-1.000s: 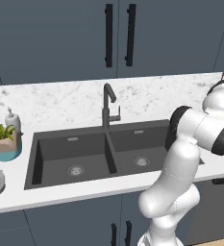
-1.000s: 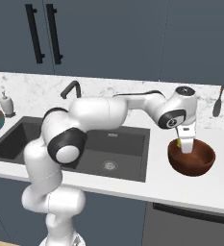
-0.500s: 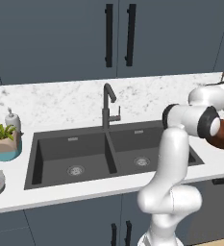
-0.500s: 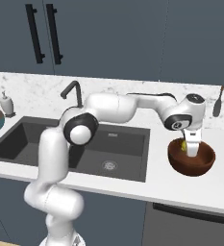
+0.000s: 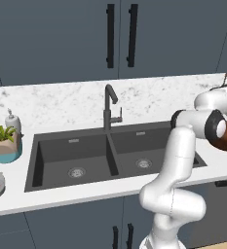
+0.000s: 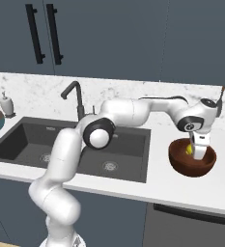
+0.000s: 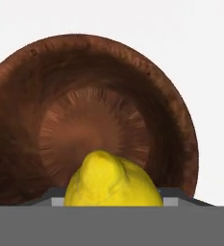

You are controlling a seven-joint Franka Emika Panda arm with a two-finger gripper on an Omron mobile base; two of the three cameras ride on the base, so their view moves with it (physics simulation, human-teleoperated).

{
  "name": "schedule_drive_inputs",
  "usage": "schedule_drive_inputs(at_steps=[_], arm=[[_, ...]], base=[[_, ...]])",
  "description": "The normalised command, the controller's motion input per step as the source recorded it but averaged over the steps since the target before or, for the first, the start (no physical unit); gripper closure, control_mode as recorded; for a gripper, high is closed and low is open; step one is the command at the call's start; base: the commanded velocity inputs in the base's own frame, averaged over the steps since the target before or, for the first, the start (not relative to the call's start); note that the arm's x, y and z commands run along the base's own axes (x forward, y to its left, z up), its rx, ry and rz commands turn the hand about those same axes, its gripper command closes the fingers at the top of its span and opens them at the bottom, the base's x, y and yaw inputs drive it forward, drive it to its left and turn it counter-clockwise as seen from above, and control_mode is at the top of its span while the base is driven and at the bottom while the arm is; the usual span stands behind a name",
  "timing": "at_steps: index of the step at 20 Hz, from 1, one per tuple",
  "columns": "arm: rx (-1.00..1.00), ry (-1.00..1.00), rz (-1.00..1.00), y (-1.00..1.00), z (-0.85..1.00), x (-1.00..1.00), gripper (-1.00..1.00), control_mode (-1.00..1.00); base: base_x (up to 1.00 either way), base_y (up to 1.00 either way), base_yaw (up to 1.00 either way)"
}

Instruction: Pick the lemon from the sink and place it in the bowl. Then pick the bowl and place it in the microwave. Then close the microwave door and press the start button.

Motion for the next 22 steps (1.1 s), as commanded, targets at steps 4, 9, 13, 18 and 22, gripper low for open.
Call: schedule_drive_inputs(at_steps=[4,9,13,18,22], arm=[[0.00,0.06,0.00,0.01,-0.37,0.24,1.00,-1.00],[0.00,0.03,0.00,0.03,-0.32,0.15,1.00,-1.00],[0.00,0.00,0.00,0.03,-0.35,0.01,1.00,-1.00],[0.00,0.00,0.00,0.11,-0.36,0.00,-1.00,-1.00],[0.00,-0.04,0.00,0.00,-0.17,0.00,-1.00,-1.00]], base=[[0.00,0.00,0.00],[0.00,0.00,0.00],[0.00,0.00,0.00],[0.00,0.00,0.00],[0.00,0.00,0.00]])
